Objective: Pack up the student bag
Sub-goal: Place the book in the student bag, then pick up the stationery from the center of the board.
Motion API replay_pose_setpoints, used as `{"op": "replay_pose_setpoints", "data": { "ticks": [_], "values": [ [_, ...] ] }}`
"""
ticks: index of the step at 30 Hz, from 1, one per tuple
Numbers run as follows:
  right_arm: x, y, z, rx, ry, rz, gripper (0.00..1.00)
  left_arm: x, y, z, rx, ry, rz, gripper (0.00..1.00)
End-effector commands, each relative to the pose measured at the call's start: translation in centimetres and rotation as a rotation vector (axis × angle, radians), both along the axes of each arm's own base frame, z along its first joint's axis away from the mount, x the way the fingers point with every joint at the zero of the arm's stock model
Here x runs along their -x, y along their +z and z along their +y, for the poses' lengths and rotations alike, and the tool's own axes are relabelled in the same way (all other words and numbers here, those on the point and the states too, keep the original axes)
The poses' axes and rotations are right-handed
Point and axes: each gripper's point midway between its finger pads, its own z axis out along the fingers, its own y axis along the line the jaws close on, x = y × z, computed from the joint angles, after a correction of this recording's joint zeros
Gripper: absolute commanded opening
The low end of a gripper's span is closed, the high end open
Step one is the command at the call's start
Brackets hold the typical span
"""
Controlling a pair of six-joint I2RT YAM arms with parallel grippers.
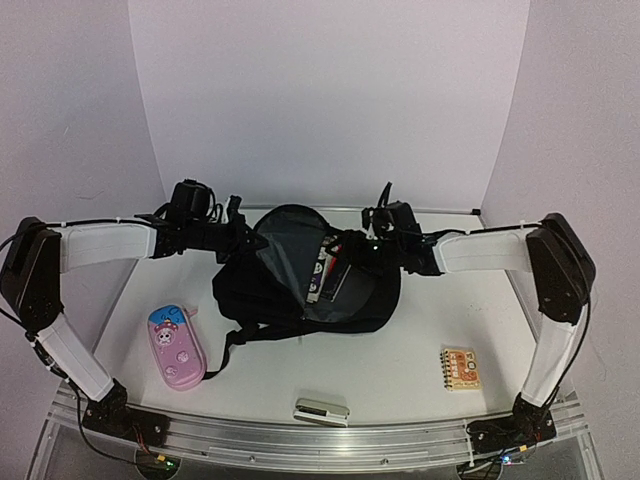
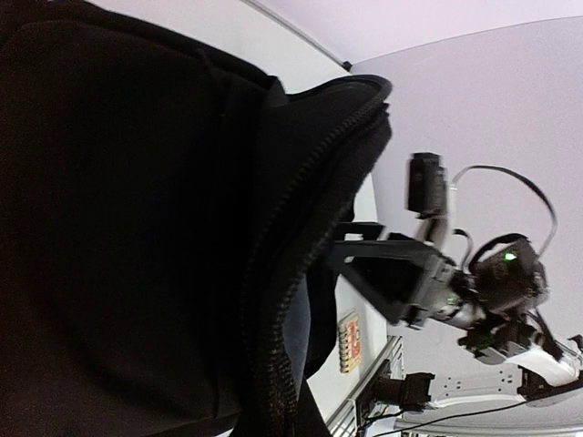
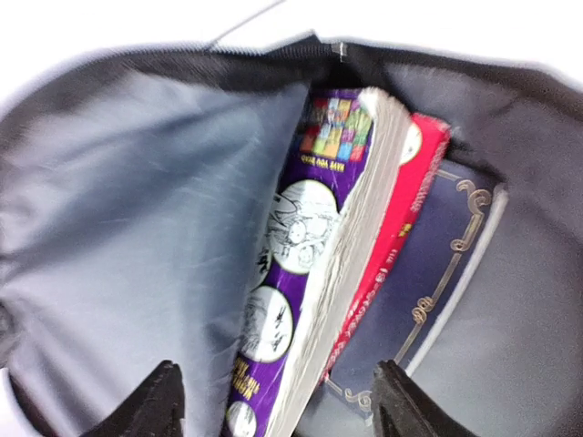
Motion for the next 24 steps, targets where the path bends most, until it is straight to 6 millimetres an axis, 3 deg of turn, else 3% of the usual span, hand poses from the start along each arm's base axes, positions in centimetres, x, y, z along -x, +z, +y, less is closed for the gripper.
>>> {"op": "replay_pose_setpoints", "data": {
  "ticks": [1,9,12,15,17,21,24],
  "values": [
    [0.5,5.6,-3.5,0.076,-0.074,-0.133,0.72,-0.1,-1.4,1.8,-0.075,0.041,0.008,0.04],
    [4.2,9.0,-9.3,0.265,-0.105,-0.170,0.80,-0.4,-5.7,3.3,-0.159,0.092,0.089,0.25],
    [6.4,9.9,-10.2,0.295,-0.037,-0.174,0.80,-0.3,-6.4,4.7,-0.195,0.150,0.104,0.40],
    [8.9,10.6,-9.8,0.247,0.057,-0.153,0.80,0.4,-6.4,6.7,-0.239,0.219,0.106,0.67],
    [10.7,11.2,-9.1,0.191,0.106,-0.140,0.80,1.3,-6.3,8.3,-0.266,0.256,0.116,0.78],
    [13.0,11.9,-7.0,0.125,0.159,-0.133,0.78,3.7,-6.9,12.6,-0.355,0.369,0.166,0.91],
    [14.2,12.0,-4.2,0.086,0.214,-0.144,0.77,5.9,-7.9,16.2,-0.366,0.466,0.232,0.97]
  ]
}}
